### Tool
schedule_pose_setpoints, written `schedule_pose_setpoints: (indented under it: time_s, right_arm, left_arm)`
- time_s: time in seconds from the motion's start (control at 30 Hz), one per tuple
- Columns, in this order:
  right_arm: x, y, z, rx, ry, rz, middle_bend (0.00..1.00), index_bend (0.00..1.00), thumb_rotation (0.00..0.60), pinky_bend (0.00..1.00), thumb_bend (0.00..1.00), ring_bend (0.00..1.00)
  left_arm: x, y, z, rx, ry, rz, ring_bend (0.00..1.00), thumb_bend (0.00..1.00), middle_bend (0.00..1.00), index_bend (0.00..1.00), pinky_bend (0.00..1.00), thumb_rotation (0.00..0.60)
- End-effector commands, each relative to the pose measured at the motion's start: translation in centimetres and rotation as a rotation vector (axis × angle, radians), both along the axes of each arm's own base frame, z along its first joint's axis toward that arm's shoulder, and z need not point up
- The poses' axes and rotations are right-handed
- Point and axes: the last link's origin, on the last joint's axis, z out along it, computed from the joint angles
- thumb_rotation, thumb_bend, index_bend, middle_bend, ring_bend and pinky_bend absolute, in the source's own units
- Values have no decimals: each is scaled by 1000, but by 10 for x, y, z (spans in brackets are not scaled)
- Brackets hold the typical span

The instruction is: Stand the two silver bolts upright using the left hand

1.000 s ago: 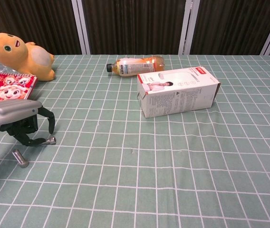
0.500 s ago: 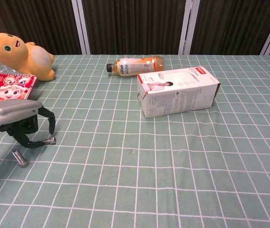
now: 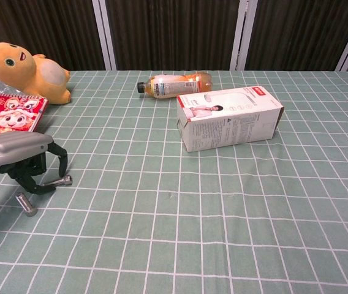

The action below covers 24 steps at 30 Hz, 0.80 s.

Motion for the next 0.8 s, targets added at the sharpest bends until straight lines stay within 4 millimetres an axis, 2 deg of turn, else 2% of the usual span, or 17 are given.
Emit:
schedule_pose_setpoints:
  time_s: [0.03,0.37,0.8]
  right_arm:
    - [0,0,0,0,0,0,0,0,600,0,155,0]
    - [0,1,-1,4,1,2,0,0,600,0,156,0]
    - [1,1,-1,3,1,3,0,0,600,0,155,0]
  left_arm:
    - [-1,0,1,1,6,3,1000,309,1000,489,1000,600]
    - [-11,0,5,14,34,30,1000,307,1000,492,1000,600]
    - [-11,-1,6,13,27,39,1000,296,1000,514,1000,600]
